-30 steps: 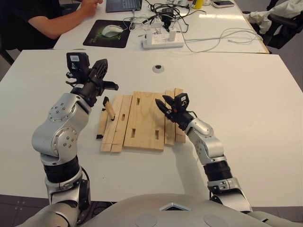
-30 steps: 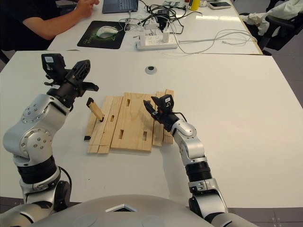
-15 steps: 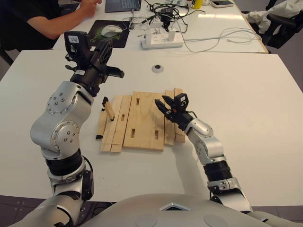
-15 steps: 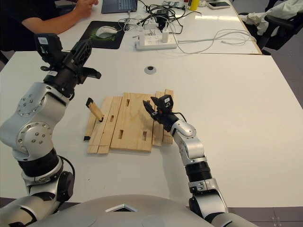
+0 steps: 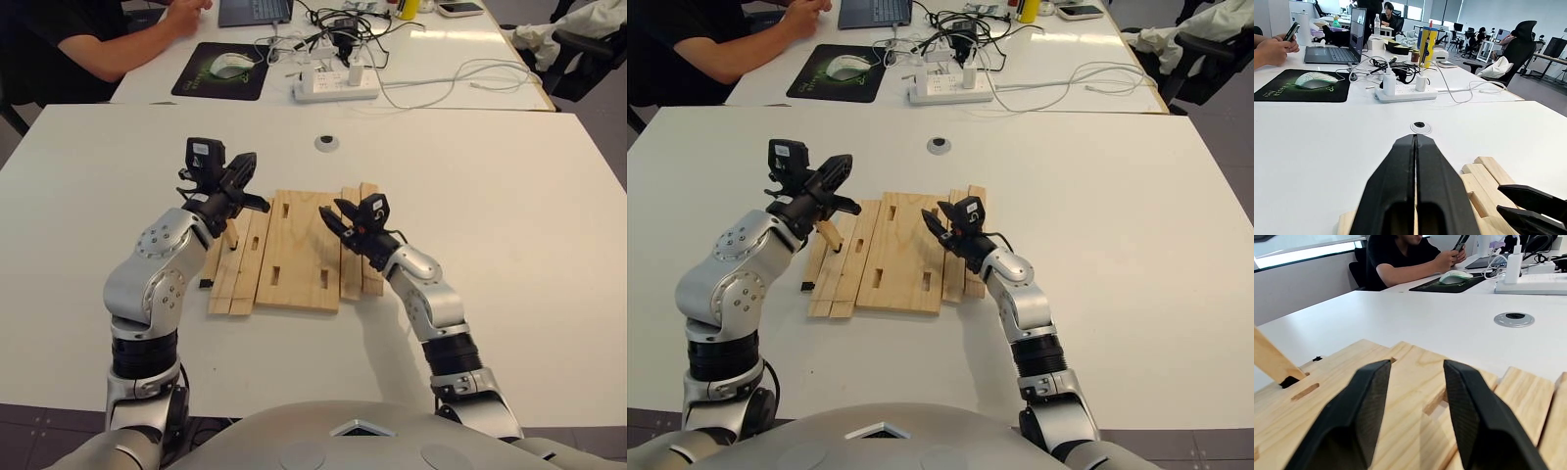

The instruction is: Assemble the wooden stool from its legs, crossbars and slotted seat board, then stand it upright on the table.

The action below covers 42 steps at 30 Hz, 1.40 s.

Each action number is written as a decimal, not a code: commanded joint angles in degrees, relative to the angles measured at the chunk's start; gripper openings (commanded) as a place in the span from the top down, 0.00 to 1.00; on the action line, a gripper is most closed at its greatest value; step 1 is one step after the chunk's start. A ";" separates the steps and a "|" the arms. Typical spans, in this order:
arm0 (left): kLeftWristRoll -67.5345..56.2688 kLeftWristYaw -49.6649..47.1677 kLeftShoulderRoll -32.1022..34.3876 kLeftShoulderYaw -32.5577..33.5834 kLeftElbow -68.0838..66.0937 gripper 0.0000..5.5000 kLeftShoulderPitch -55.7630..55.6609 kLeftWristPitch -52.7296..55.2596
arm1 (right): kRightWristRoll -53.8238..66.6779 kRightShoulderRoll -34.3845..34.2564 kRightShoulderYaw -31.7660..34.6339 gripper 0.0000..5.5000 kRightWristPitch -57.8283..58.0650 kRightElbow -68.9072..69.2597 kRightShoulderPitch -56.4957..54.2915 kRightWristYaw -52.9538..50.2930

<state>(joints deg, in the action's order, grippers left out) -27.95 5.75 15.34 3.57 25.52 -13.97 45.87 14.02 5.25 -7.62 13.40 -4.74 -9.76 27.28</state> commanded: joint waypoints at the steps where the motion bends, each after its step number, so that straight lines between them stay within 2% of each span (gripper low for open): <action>1: 0.37 -1.81 -0.04 2.06 1.98 0.99 -5.04 1.43 | -0.13 -0.28 0.00 0.64 0.11 0.01 -0.11 -0.08; 11: -2.24 -5.73 -0.01 6.19 10.06 0.99 -19.57 5.78 | -0.21 -0.22 0.07 0.64 0.15 -0.67 -0.65 0.35; 13: -2.08 -5.90 -0.45 5.48 9.67 0.99 -16.73 6.71 | -0.19 -0.06 0.06 0.64 0.31 -0.36 -0.50 0.41; 18: 1.33 -2.74 -0.31 1.05 2.43 0.99 1.73 4.55 | -0.01 0.46 -0.39 0.64 1.07 -0.24 -0.86 1.36; 20: 2.34 -1.13 -0.64 -0.61 -1.49 0.99 5.59 3.00 | 0.05 0.60 -0.36 0.64 1.36 -0.20 -1.14 1.51; 22: 1.79 -2.05 -2.19 0.29 0.22 0.99 6.71 2.73 | 0.32 0.73 -0.52 0.64 2.02 0.15 -2.24 2.12; 29: 1.41 -3.39 -3.20 0.72 6.69 0.99 -7.59 0.11 | 0.37 0.32 0.44 0.64 1.88 0.13 -2.03 1.39; 34: 1.73 -1.50 -0.53 2.03 7.82 0.99 -9.66 -0.39 | 0.38 -0.42 0.62 0.64 1.19 -0.52 -1.14 0.89; 42: -0.90 11.60 13.57 13.02 7.91 0.78 1.74 -0.93 | -0.29 -0.27 2.47 0.64 -2.03 -2.07 1.90 -1.03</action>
<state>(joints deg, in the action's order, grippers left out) -27.61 11.85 23.71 12.39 33.65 -16.14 45.69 14.32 4.98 -5.95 12.58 -6.68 -9.72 27.50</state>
